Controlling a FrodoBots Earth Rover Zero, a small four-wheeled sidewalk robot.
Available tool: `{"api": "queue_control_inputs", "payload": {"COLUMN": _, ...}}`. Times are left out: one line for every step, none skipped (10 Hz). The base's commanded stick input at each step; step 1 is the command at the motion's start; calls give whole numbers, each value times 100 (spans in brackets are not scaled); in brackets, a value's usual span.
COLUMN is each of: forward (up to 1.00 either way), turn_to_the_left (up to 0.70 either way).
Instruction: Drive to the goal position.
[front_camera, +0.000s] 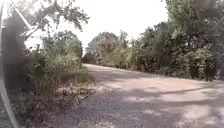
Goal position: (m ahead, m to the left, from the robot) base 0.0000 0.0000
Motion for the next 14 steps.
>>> {"api": "queue_control_inputs", "payload": {"forward": 5, "turn_to_the_left": 0}}
{"api": "queue_control_inputs", "payload": {"forward": 5, "turn_to_the_left": 0}}
{"api": "queue_control_inputs", "payload": {"forward": 5, "turn_to_the_left": 0}}
{"api": "queue_control_inputs", "payload": {"forward": 6, "turn_to_the_left": 0}}
{"api": "queue_control_inputs", "payload": {"forward": 6, "turn_to_the_left": 0}}
{"api": "queue_control_inputs", "payload": {"forward": 6, "turn_to_the_left": 0}}
{"api": "queue_control_inputs", "payload": {"forward": 6, "turn_to_the_left": 0}}
{"api": "queue_control_inputs", "payload": {"forward": 6, "turn_to_the_left": 0}}
{"api": "queue_control_inputs", "payload": {"forward": 5, "turn_to_the_left": 0}}
{"api": "queue_control_inputs", "payload": {"forward": 5, "turn_to_the_left": 0}}
{"api": "queue_control_inputs", "payload": {"forward": 5, "turn_to_the_left": 0}}
{"api": "queue_control_inputs", "payload": {"forward": 5, "turn_to_the_left": 0}}
{"api": "queue_control_inputs", "payload": {"forward": 5, "turn_to_the_left": 0}}
{"api": "queue_control_inputs", "payload": {"forward": 6, "turn_to_the_left": 0}}
